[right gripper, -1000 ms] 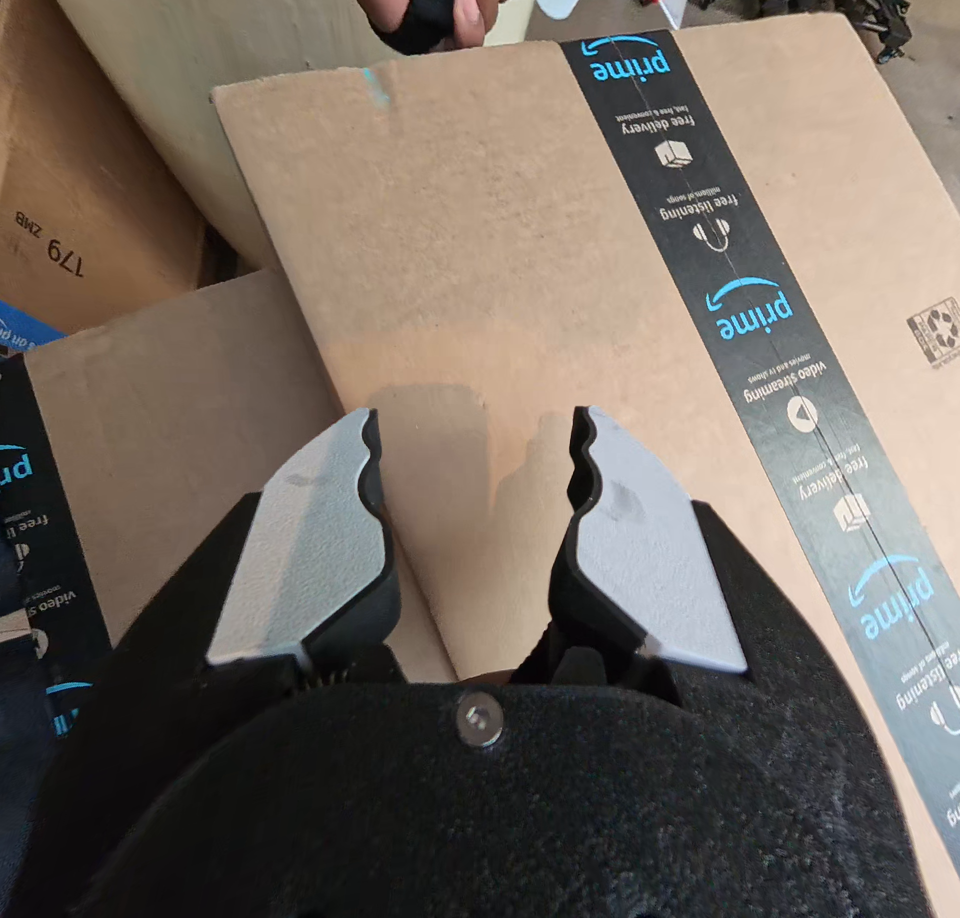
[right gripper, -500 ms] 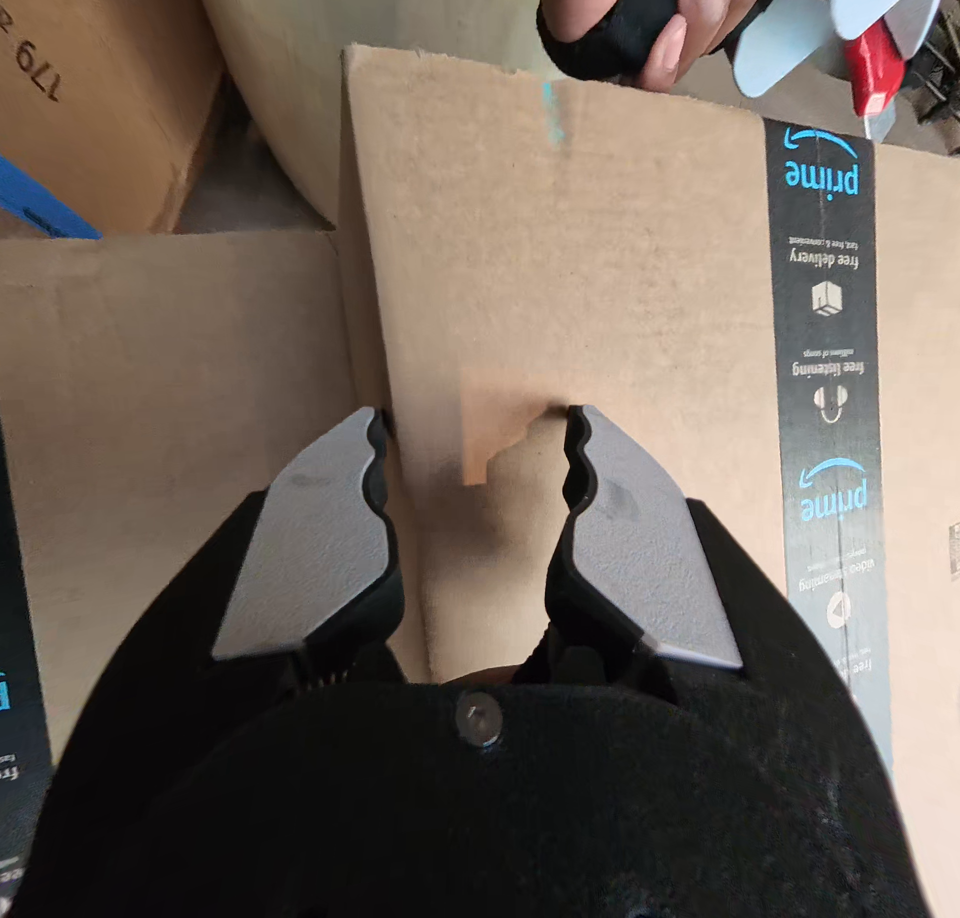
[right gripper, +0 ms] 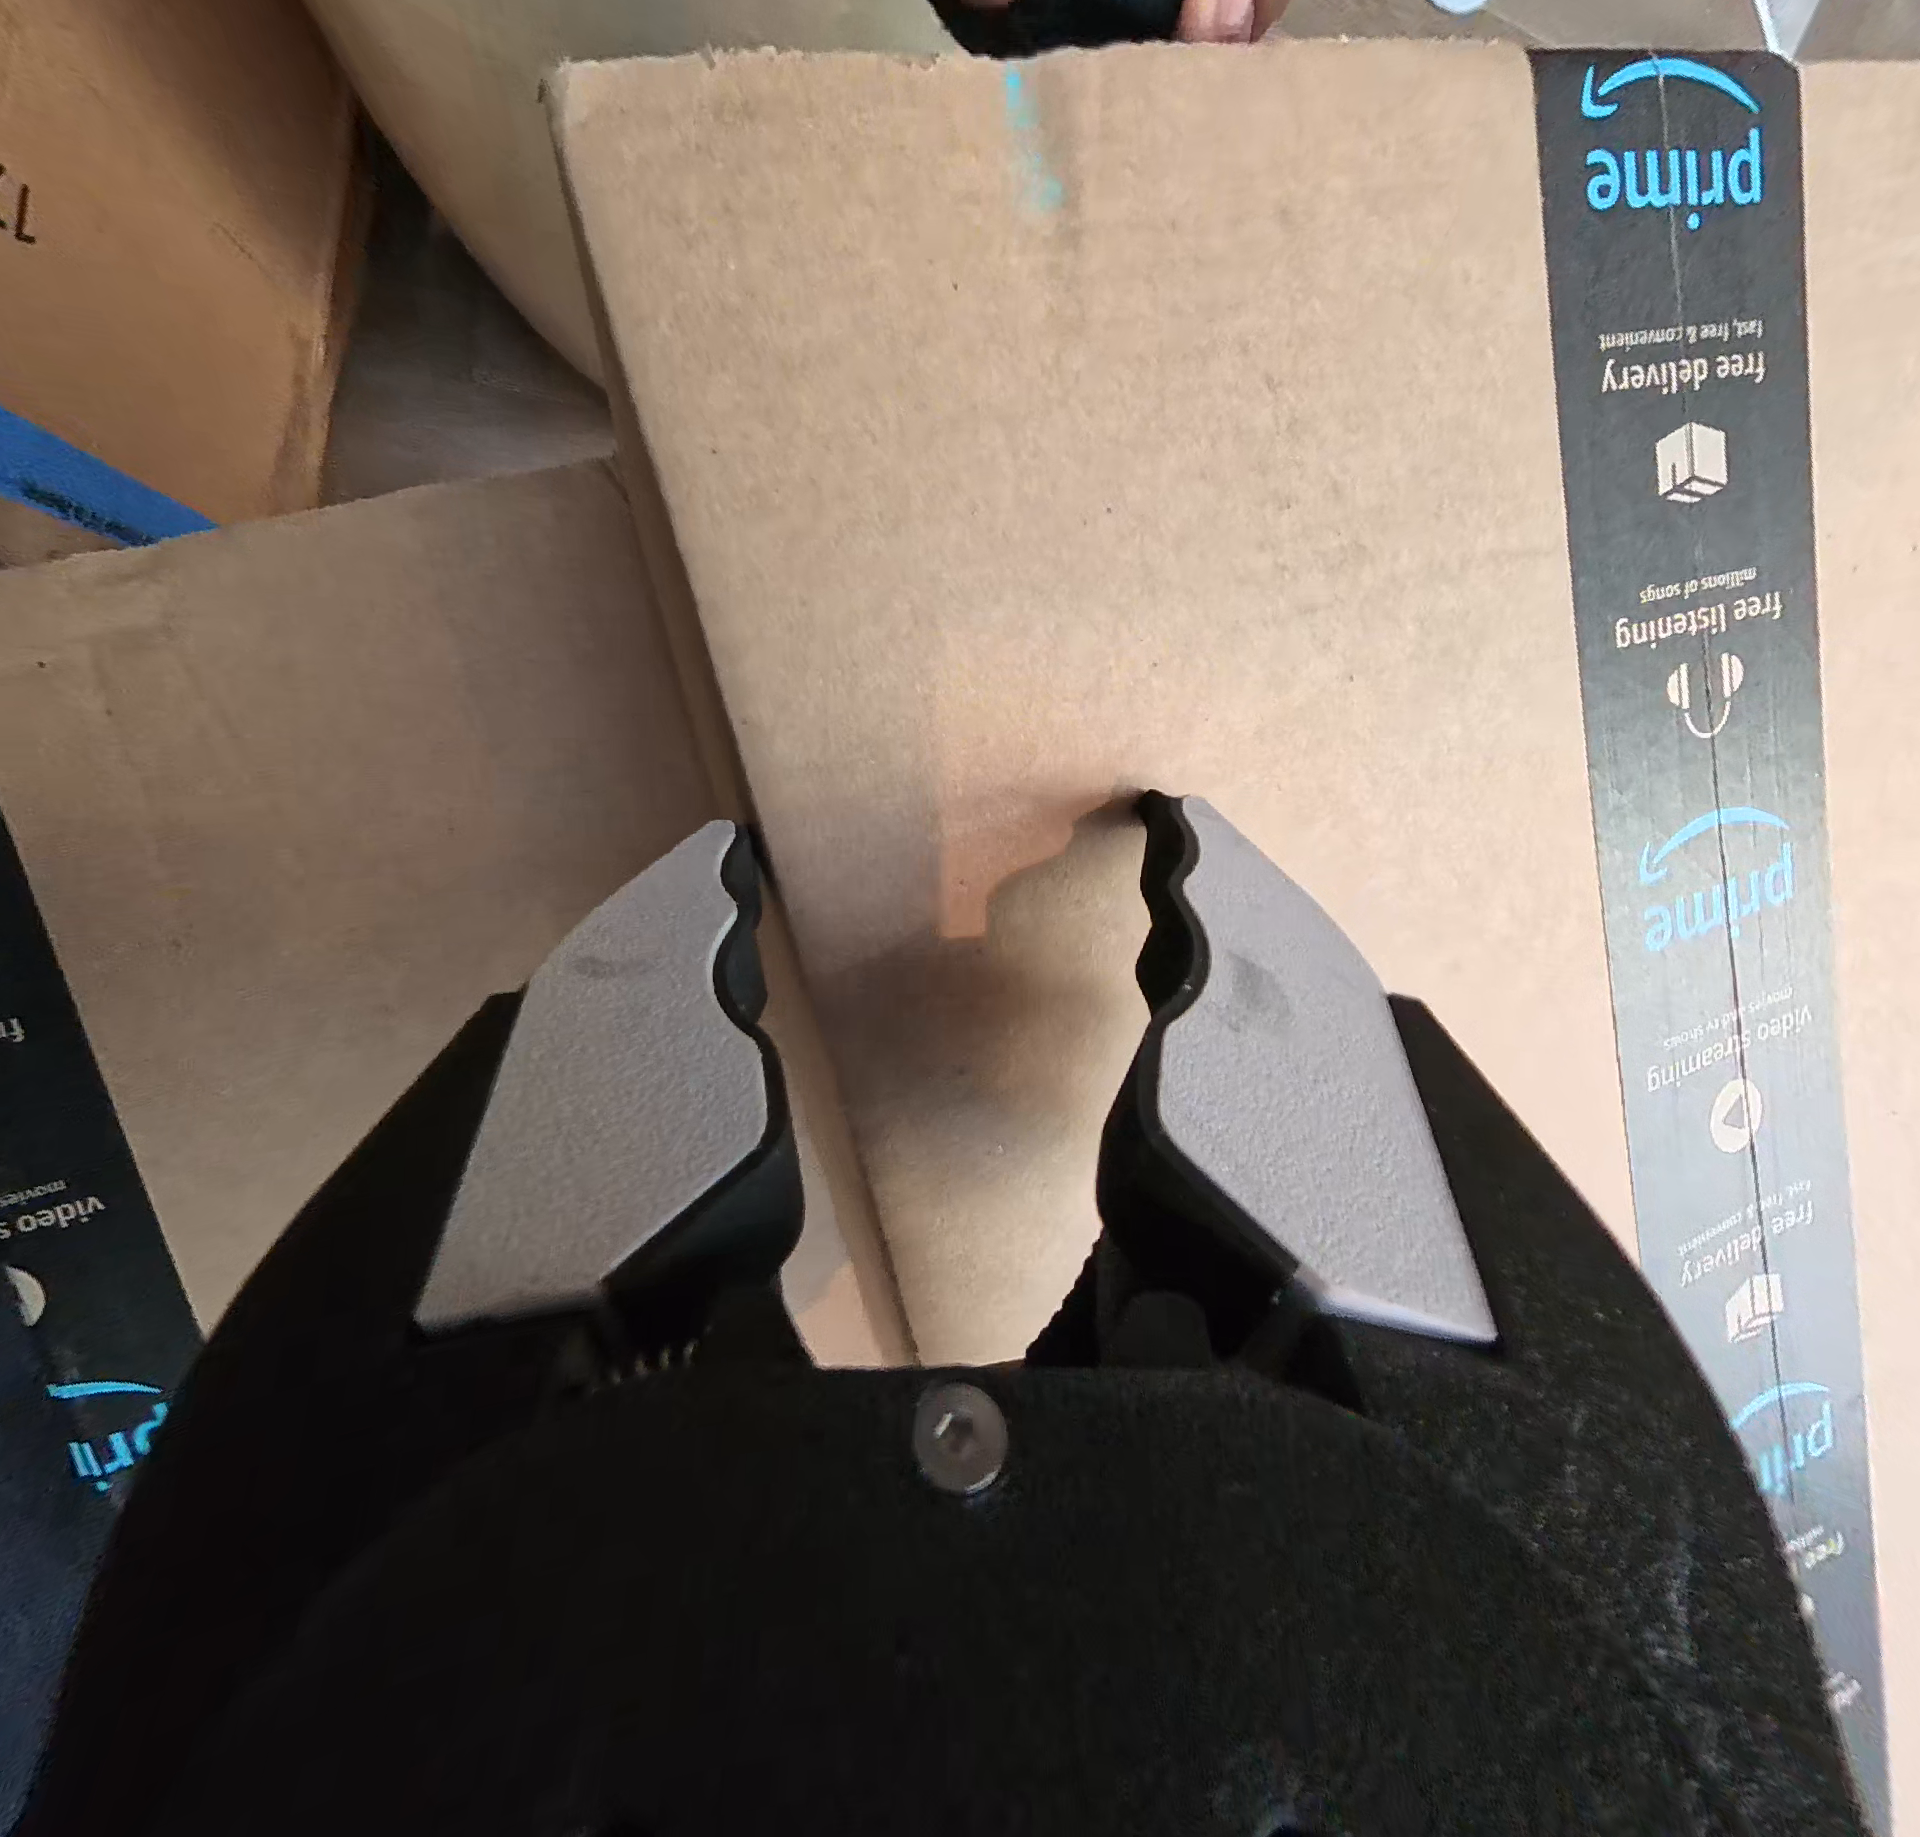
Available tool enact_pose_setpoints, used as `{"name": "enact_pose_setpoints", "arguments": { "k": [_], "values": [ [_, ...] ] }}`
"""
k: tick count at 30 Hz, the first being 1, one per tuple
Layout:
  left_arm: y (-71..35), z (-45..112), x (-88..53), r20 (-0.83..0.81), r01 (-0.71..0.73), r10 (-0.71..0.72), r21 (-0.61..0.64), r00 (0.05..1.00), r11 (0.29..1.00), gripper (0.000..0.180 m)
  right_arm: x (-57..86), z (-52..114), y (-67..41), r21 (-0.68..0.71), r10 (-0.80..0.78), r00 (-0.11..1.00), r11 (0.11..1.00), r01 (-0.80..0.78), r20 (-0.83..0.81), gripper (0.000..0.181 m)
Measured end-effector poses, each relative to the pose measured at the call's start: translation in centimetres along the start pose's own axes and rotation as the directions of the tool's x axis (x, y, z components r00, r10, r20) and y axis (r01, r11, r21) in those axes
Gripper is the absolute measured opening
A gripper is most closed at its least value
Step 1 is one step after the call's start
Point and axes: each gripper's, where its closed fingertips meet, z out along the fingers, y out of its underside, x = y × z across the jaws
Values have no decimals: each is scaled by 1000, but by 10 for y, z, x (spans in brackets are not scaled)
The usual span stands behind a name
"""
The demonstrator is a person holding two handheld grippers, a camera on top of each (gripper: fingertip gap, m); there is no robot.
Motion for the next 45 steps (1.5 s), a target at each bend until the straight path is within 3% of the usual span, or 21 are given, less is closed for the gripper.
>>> {"name": "enact_pose_setpoints", "arguments": {
  "k": [45],
  "values": [
    [27,-31,5,38,-78,79,-19,996,997,12,0,-1,3,-18,55,998,998,-55,20,71]
  ]
}}
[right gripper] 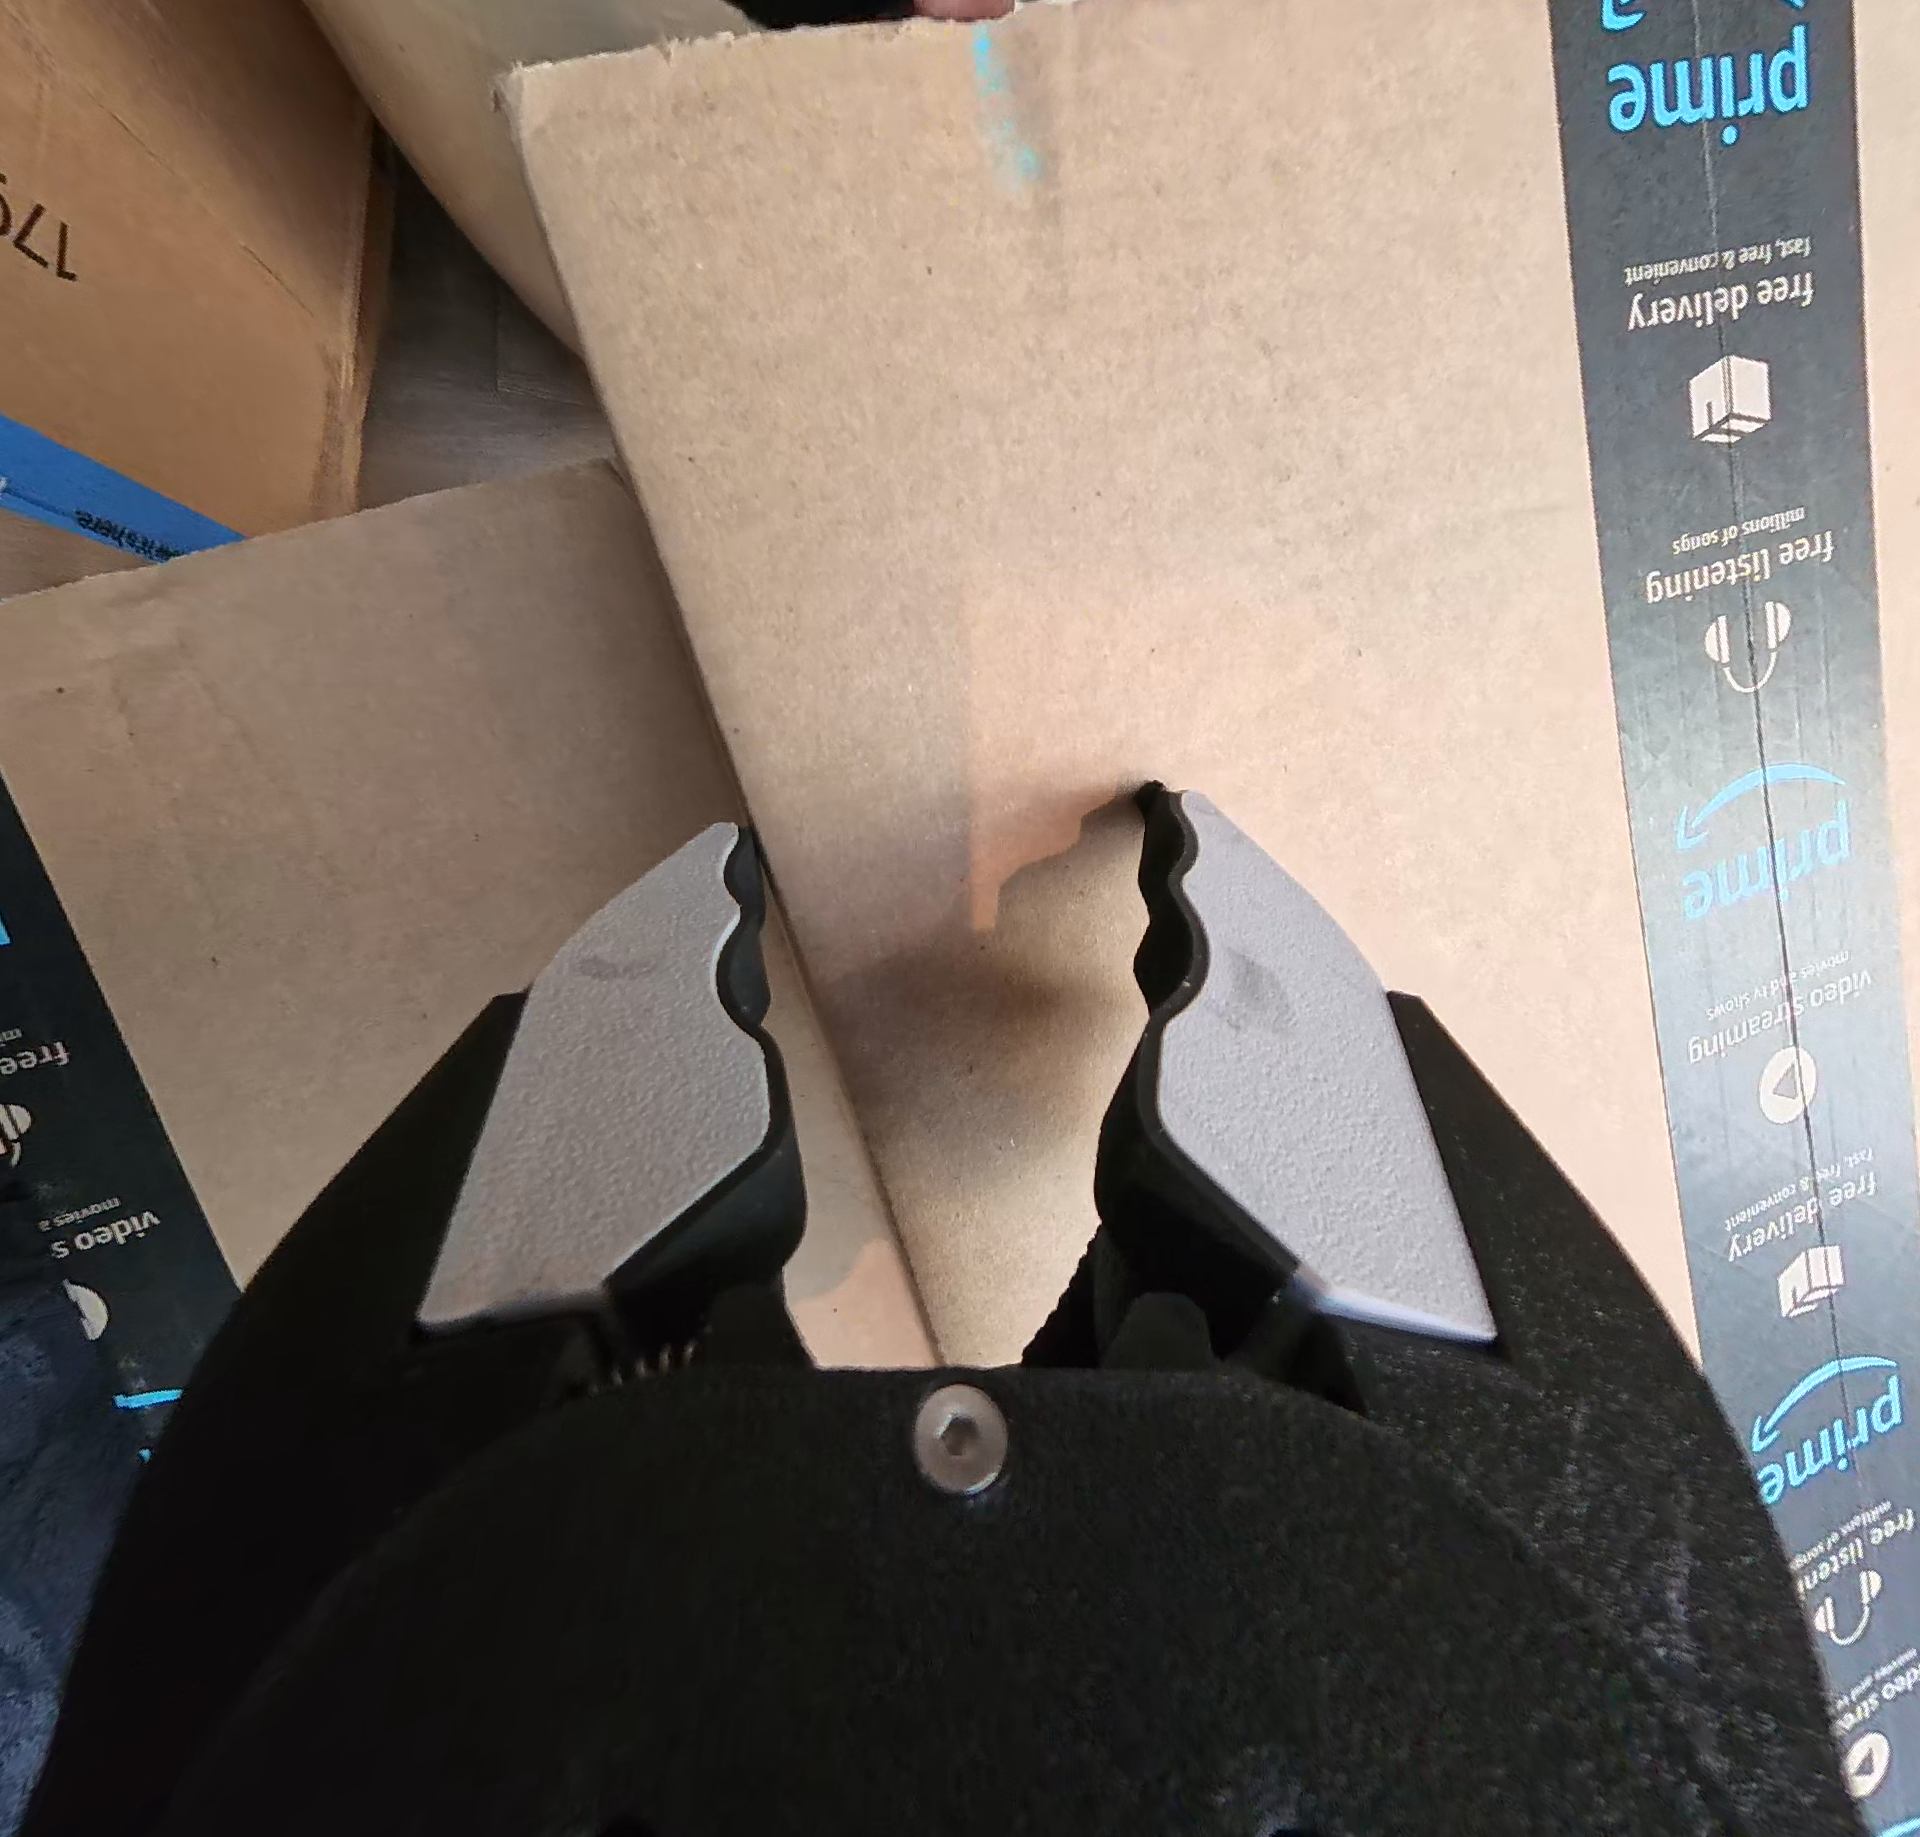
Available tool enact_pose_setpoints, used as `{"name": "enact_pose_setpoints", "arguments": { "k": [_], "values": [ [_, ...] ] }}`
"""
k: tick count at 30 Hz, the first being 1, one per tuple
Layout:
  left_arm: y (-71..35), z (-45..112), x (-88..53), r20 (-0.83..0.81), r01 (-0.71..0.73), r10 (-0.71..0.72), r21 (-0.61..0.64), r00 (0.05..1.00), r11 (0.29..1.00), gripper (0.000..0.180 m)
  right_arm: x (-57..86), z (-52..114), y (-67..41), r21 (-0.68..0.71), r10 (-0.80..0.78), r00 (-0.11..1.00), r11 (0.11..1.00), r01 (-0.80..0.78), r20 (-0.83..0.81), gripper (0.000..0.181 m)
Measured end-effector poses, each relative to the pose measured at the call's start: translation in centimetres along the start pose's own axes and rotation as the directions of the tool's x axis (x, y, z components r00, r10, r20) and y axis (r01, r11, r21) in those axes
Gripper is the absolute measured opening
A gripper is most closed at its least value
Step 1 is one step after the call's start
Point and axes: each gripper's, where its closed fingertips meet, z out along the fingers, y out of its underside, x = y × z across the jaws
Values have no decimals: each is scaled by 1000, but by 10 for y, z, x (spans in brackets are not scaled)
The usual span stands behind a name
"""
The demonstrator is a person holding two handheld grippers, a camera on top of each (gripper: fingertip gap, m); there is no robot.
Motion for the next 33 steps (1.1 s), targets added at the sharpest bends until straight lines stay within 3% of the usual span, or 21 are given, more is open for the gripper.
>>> {"name": "enact_pose_setpoints", "arguments": {
  "k": [33],
  "values": [
    [11,-21,0,-9,23,-23,41,1000,999,12,-1,0,0,28,-7,1000,1000,6,11,70]
  ]
}}
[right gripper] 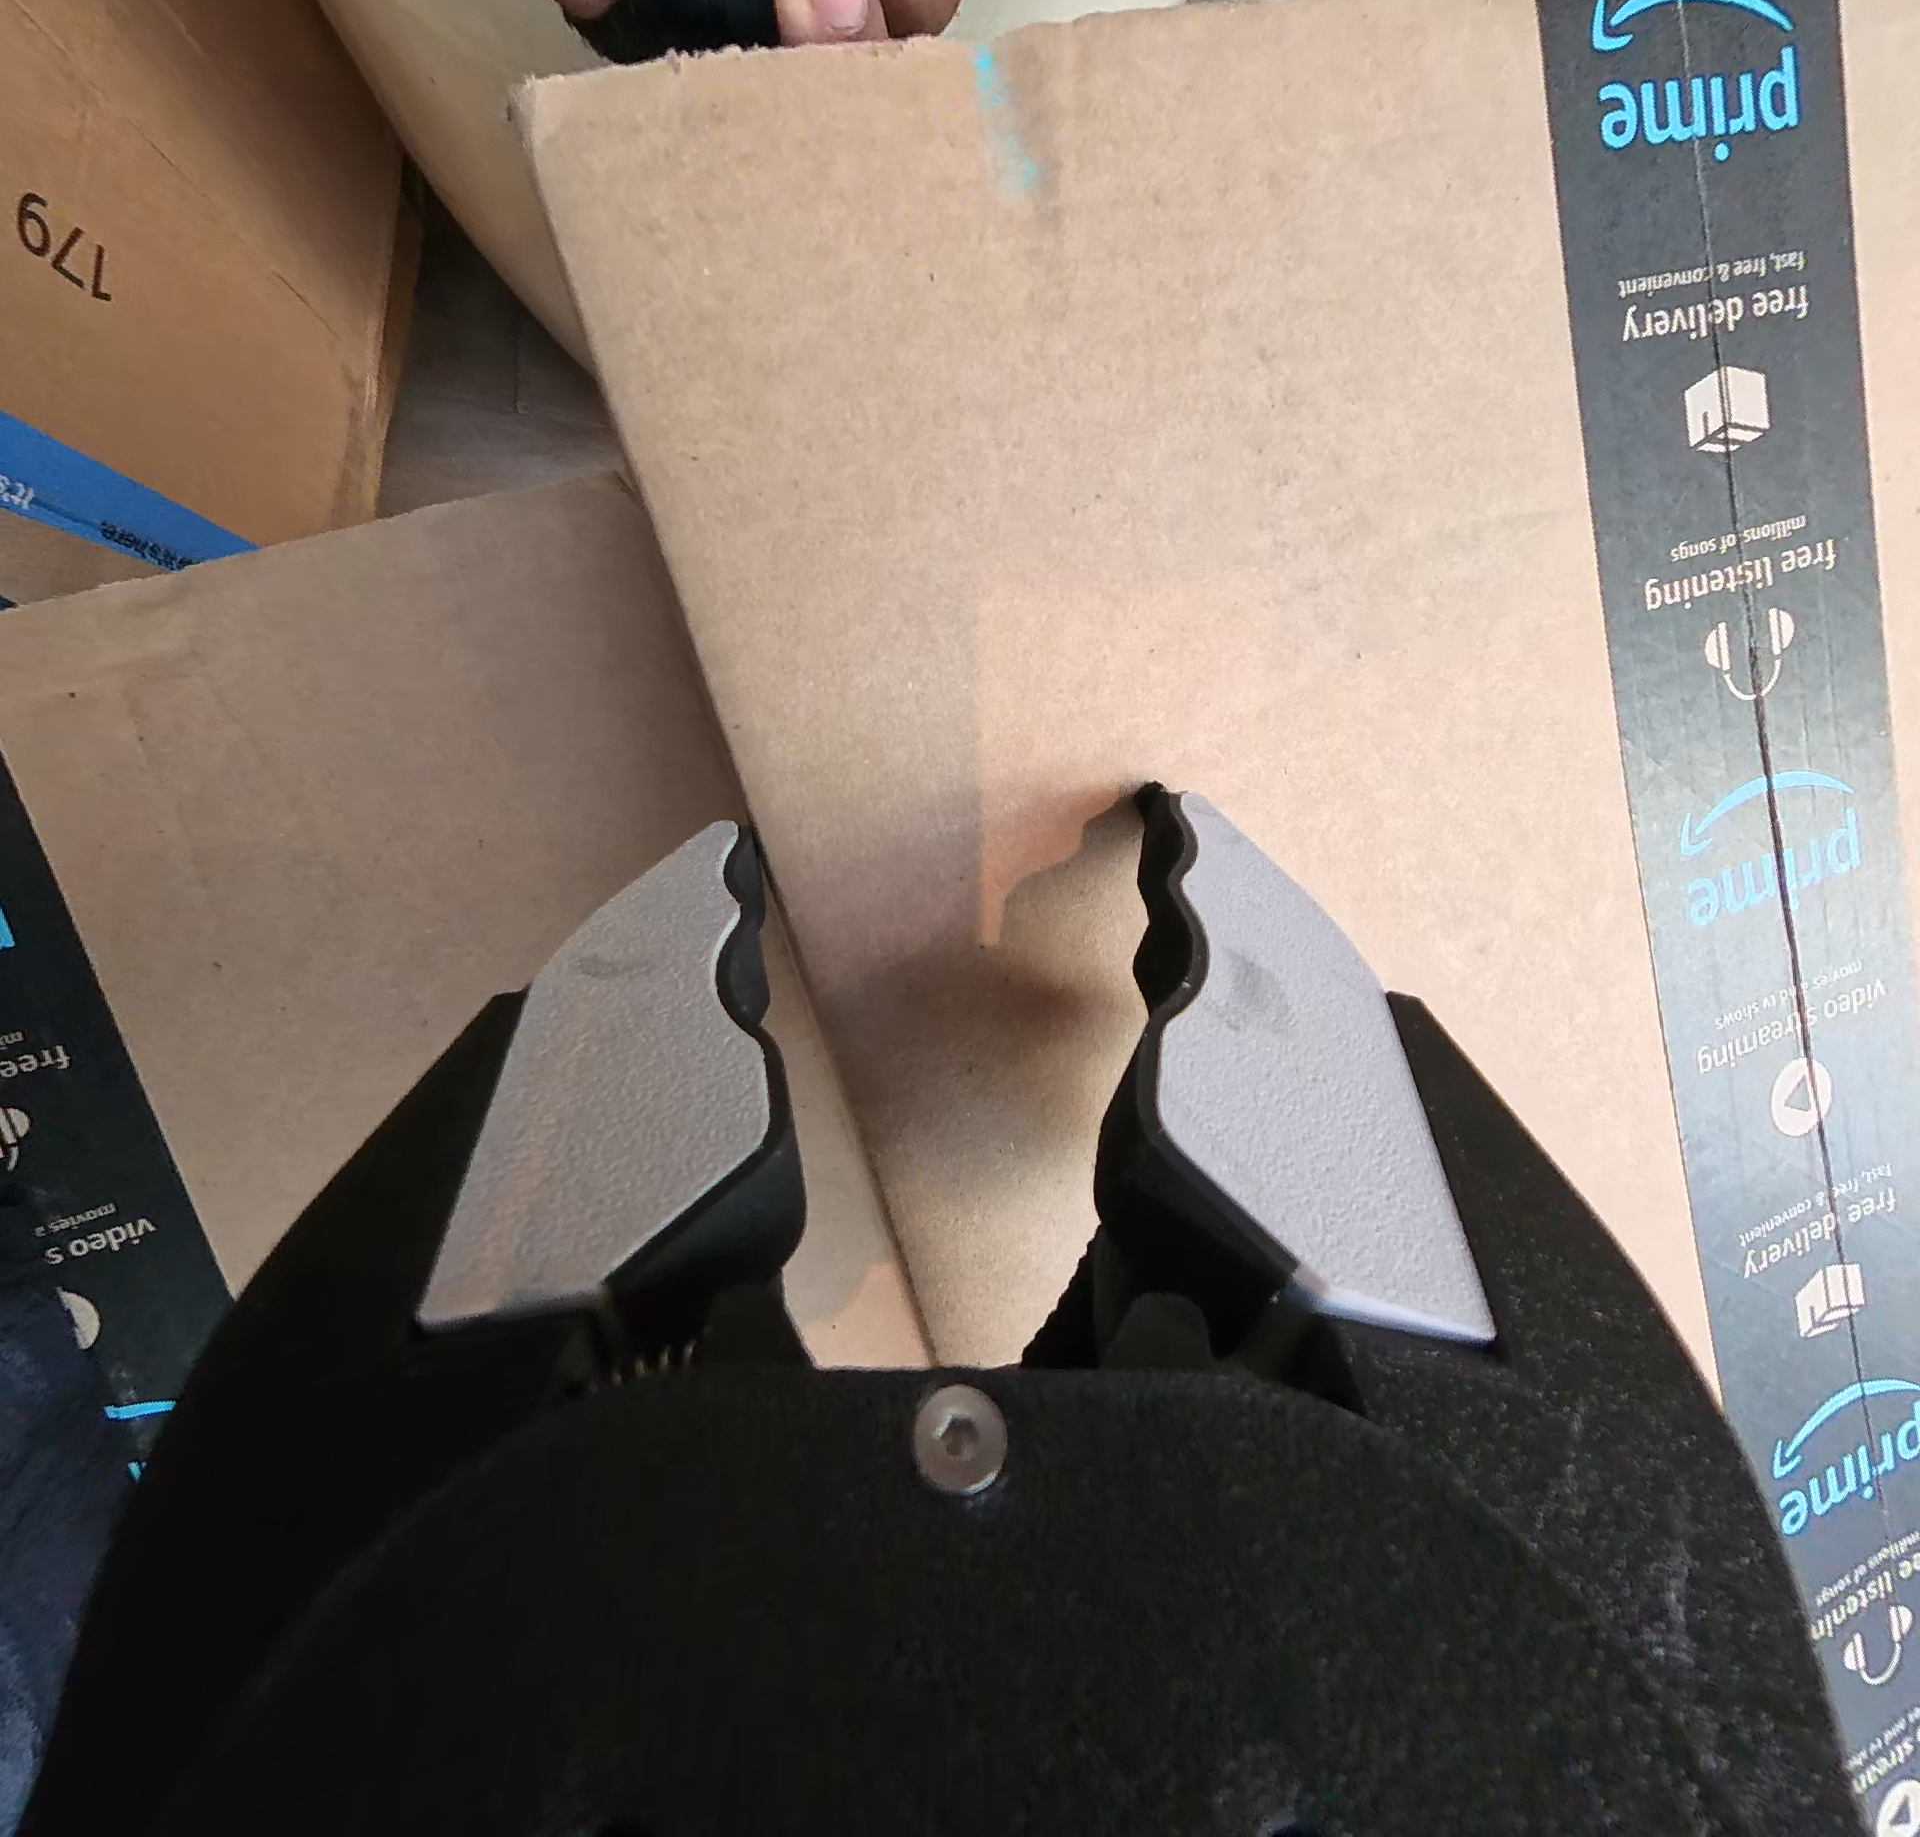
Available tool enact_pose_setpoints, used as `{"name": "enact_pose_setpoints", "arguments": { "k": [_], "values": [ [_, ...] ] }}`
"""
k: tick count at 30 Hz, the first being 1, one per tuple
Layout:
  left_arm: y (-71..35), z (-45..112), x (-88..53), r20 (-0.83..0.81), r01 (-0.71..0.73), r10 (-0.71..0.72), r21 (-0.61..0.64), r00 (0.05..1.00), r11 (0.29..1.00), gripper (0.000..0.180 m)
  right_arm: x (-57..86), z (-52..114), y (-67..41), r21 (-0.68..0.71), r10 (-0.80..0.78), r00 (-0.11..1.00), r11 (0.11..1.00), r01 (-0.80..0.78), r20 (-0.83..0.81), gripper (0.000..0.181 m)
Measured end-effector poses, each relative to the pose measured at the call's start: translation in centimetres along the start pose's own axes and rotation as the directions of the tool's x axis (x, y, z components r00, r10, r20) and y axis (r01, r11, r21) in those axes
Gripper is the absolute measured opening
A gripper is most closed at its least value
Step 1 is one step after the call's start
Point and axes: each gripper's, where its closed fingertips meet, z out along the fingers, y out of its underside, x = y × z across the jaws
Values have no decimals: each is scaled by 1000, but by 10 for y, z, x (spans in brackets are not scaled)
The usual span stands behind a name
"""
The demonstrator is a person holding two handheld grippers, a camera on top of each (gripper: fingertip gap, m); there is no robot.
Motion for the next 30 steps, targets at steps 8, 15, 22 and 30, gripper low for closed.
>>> {"name": "enact_pose_setpoints", "arguments": {
  "k": [8,15,22,30],
  "values": [
    [1,-1,0,5,-6,6,4,1000,1000,12,-1,0,0,4,7,1000,1000,-7,3,70],
    [14,-17,-2,-7,16,-16,-26,1000,1000,11,1,2,-1,5,18,1000,1000,-18,-1,71],
    [34,-27,3,13,-24,25,-91,1000,996,11,2,2,-1,-4,-20,1000,1000,20,-9,71],
    [12,-44,12,93,-125,126,-17,988,992,10,0,-17,-5,5,54,998,999,-54,-17,54]
  ]
}}
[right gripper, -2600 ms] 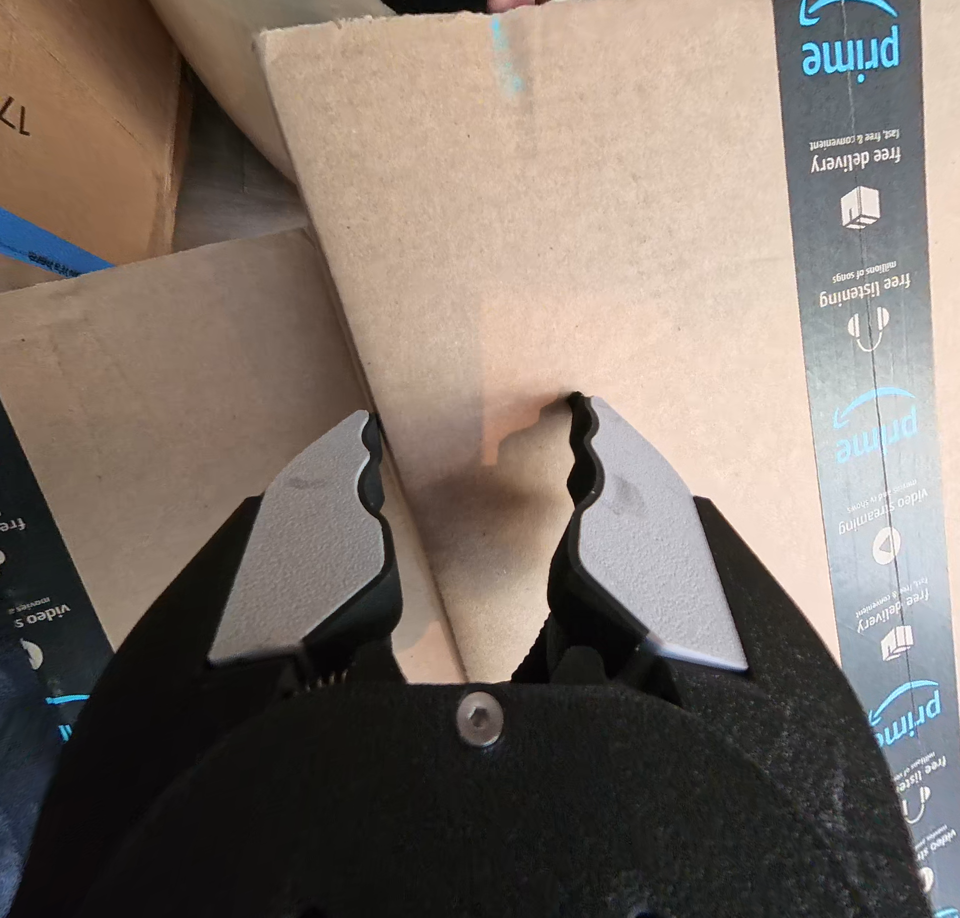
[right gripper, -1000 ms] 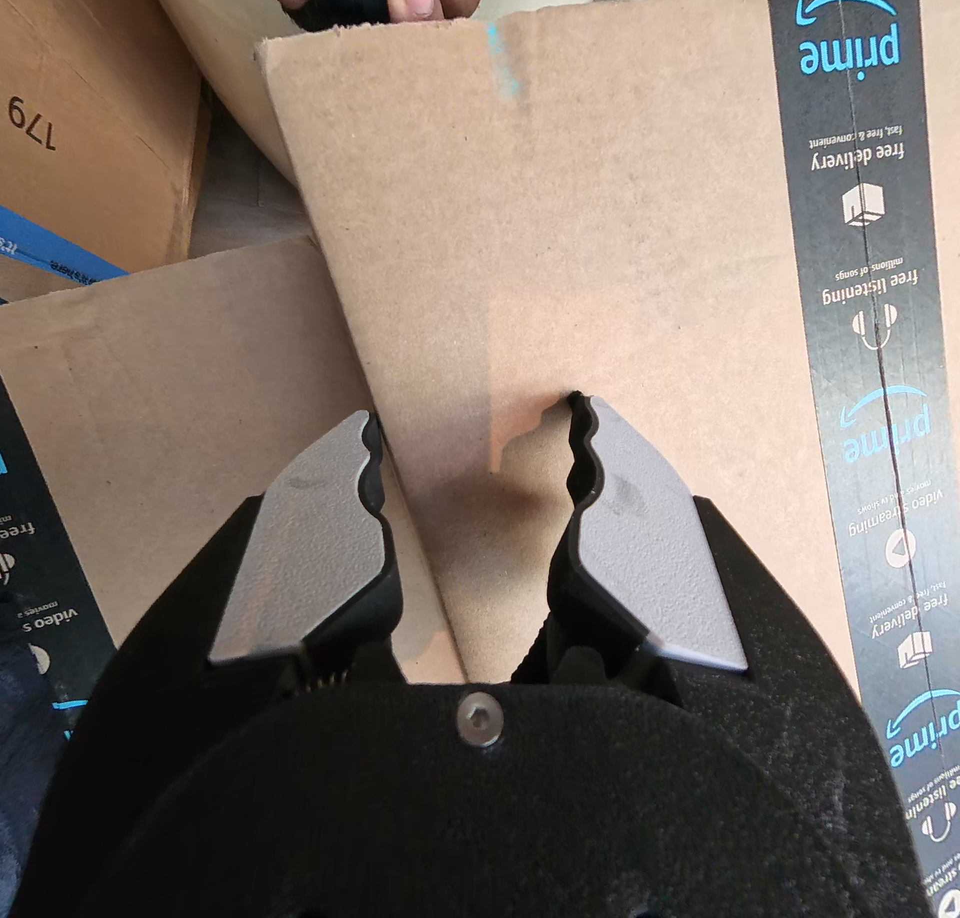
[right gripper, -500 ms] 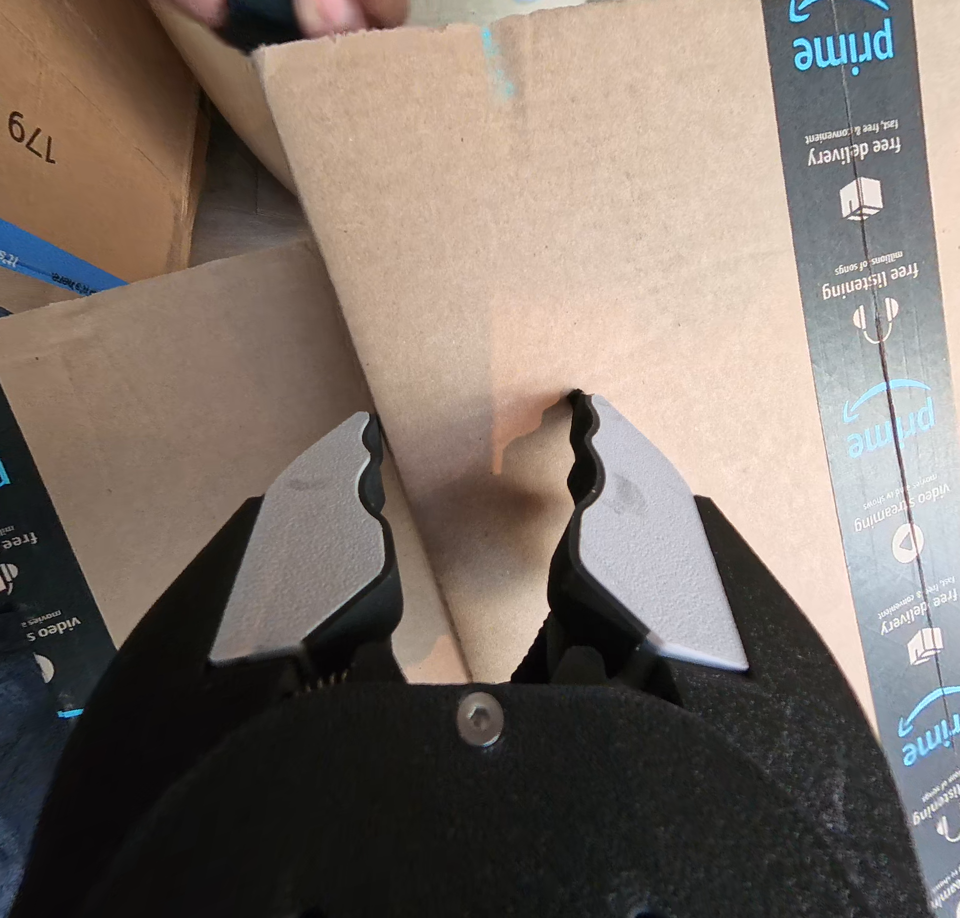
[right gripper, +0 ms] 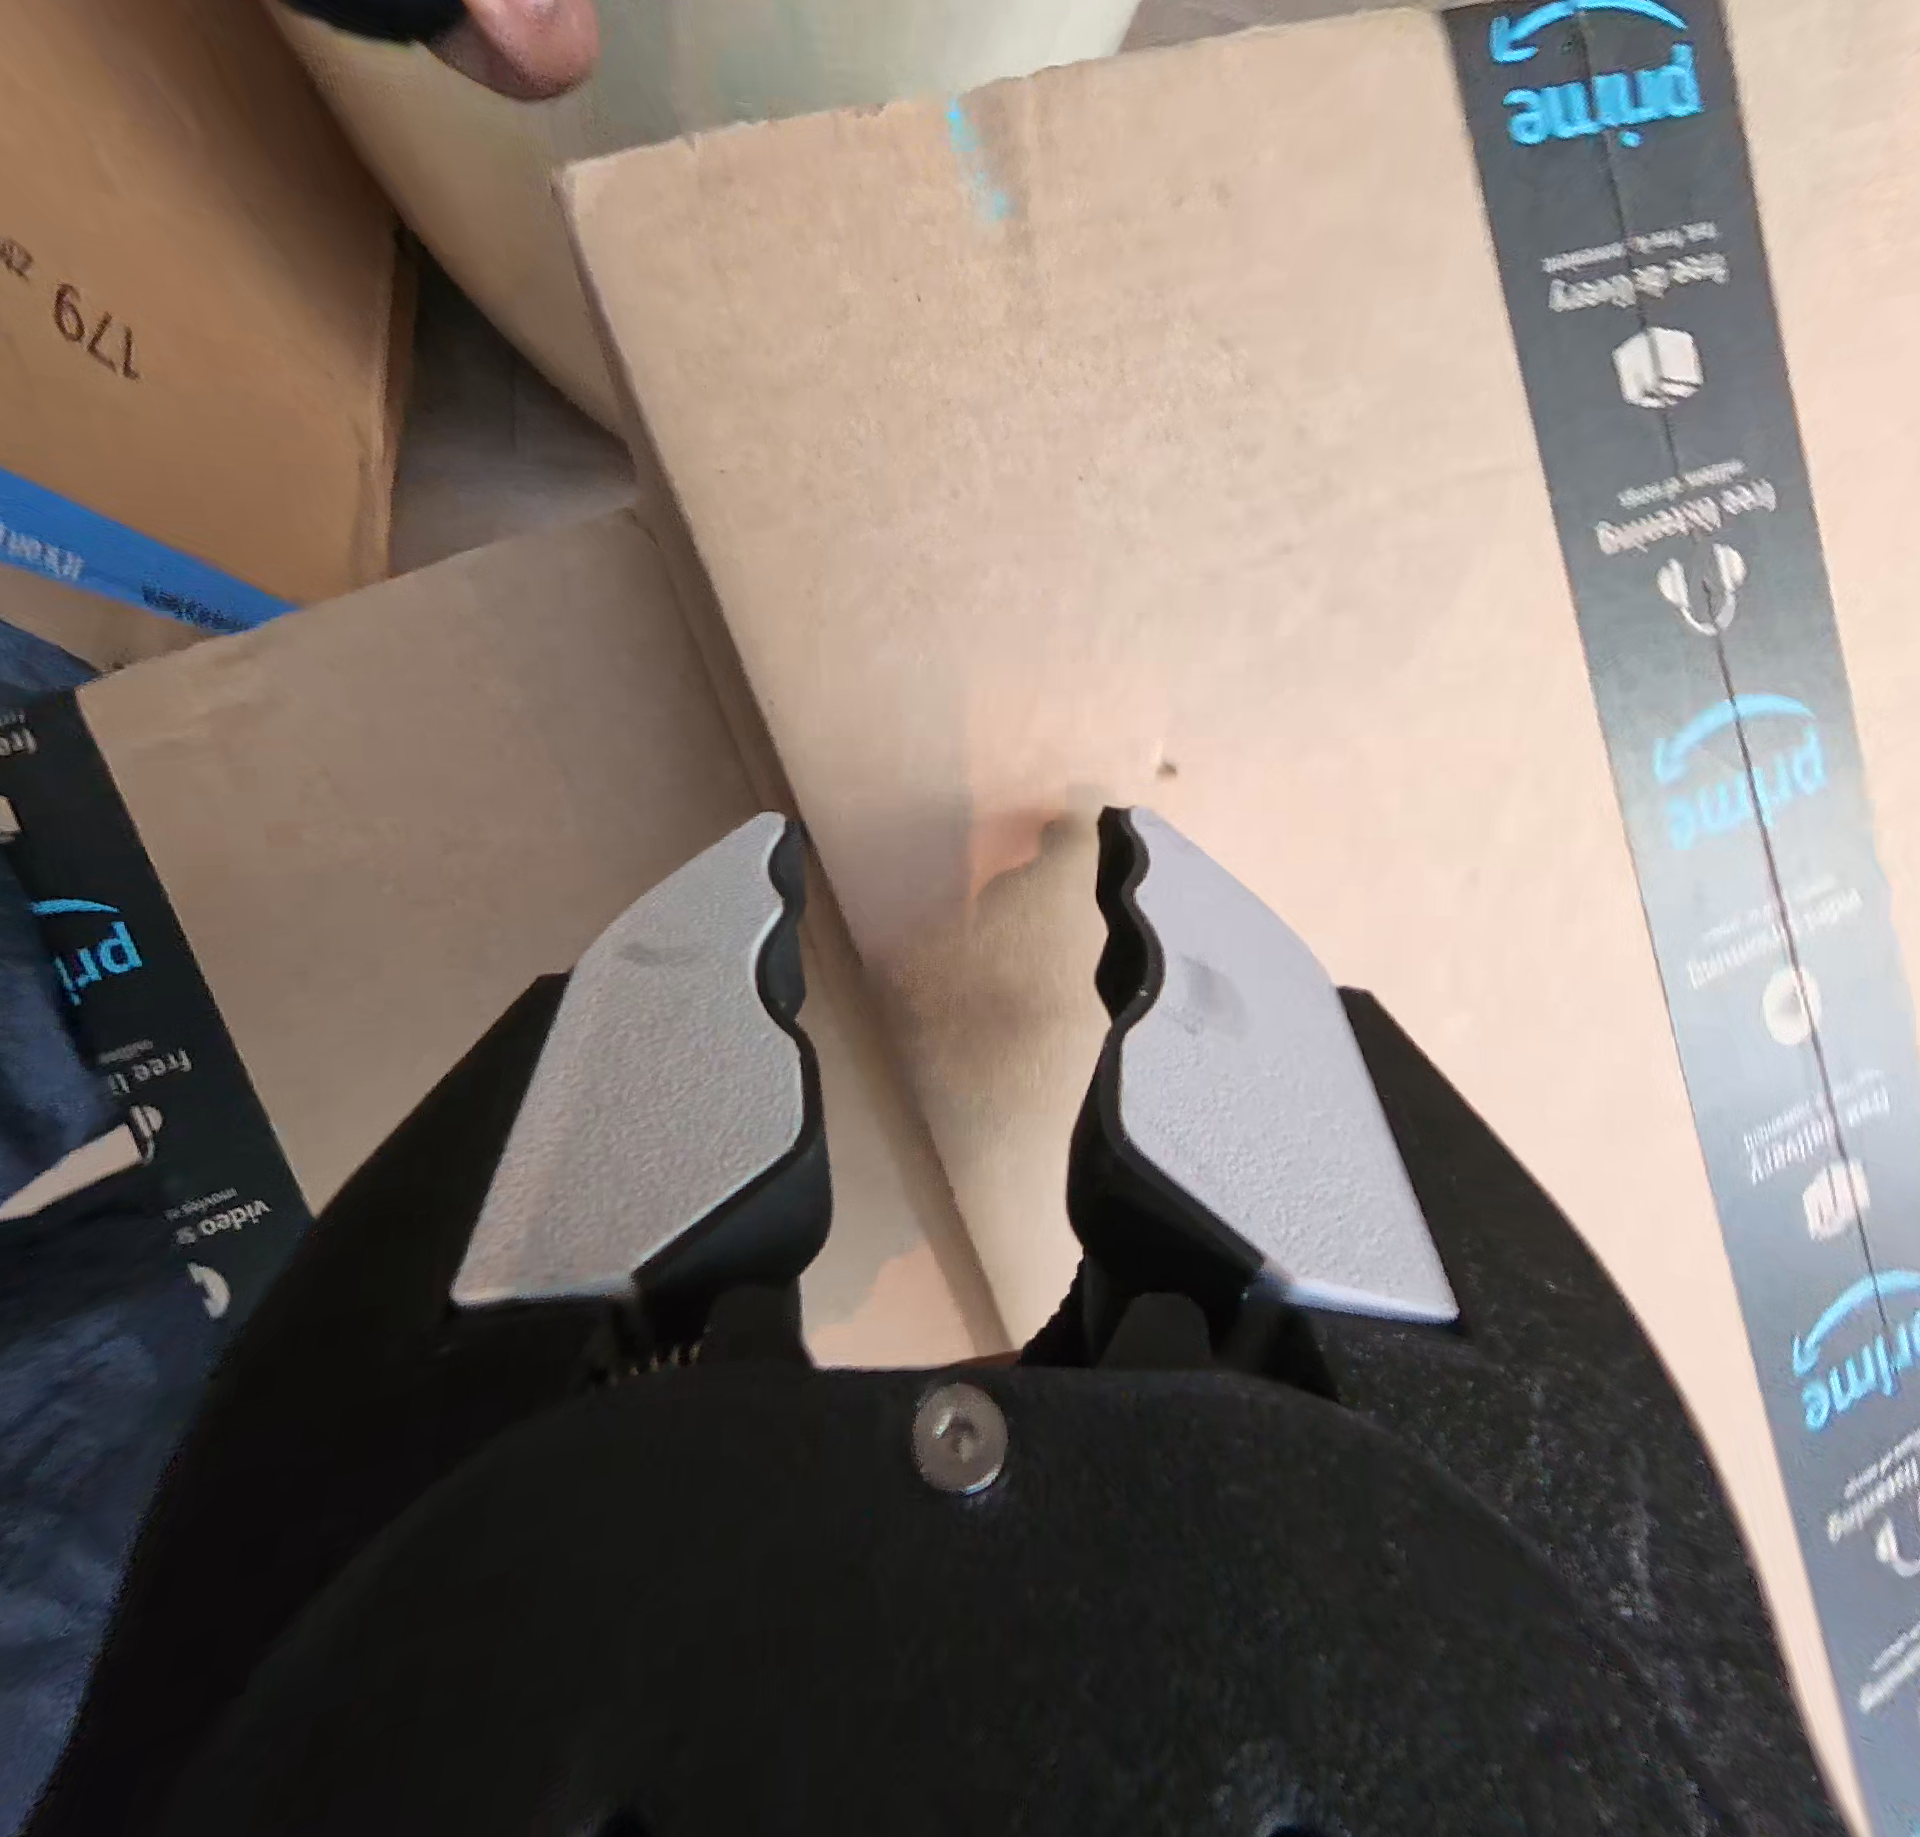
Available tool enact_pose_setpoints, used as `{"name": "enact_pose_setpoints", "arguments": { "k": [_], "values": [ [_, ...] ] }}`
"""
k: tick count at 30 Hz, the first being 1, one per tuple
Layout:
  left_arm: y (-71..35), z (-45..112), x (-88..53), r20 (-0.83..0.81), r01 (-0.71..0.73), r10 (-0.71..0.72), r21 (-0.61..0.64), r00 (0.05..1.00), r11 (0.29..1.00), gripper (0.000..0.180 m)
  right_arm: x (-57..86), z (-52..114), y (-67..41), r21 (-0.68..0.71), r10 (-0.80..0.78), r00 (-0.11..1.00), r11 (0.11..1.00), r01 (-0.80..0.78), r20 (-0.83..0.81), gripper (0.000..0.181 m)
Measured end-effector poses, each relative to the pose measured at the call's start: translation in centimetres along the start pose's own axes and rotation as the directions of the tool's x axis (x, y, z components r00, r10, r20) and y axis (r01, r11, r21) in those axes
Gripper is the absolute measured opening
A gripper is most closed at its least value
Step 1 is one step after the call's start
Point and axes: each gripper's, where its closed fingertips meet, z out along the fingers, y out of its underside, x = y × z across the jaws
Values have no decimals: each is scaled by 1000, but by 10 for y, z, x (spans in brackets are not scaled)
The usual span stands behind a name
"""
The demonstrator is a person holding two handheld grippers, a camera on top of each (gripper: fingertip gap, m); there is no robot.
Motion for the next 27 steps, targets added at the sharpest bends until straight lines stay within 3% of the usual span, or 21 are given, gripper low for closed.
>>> {"name": "enact_pose_setpoints", "arguments": {
  "k": [2,5,6,7,8,9,13,15,18,21,24,27],
  "values": [
    [-14,-6,9,16,-79,78,23,997,997,11,-1,-13,3,41,50,999,998,-49,-20,52],
    [-27,11,38,-37,-254,252,-44,967,966,12,-10,-37,15,105,169,986,981,-166,-19,50],
    [-31,24,49,-79,-311,306,-71,949,948,165,-14,-44,24,117,224,975,968,-221,-13,49],
    [-34,40,58,-120,-365,353,-102,928,925,168,-19,-50,33,125,288,958,950,-285,-4,47],
    [-37,59,66,-165,-415,392,-138,905,899,165,-25,-56,44,129,354,935,927,-352,9,44],
    [-40,80,72,-210,-460,423,-180,881,869,10,-30,-61,54,131,417,909,900,-416,24,41],
    [-53,170,80,-338,-542,439,-329,832,773,10,-45,-76,94,94,597,802,798,-595,11,29],
    [-68,214,74,-320,-578,484,-372,814,726,10,-48,-82,111,60,648,761,762,-645,-41,26],
    [-89,267,60,-279,-679,628,-432,726,593,12,-44,-85,133,-1,716,684,691,-723,-143,21],
    [-112,307,47,-175,-731,763,-478,622,486,11,-25,-82,159,-41,794,546,557,-830,-267,16],
    [-100,319,13,-167,-685,822,-655,544,320,10,1,-80,176,16,881,358,381,-924,-309,15],
    [-78,305,-21,-241,-595,843,-796,480,111,11,27,-81,187,80,920,233,271,-959,-316,15]
  ]
}}
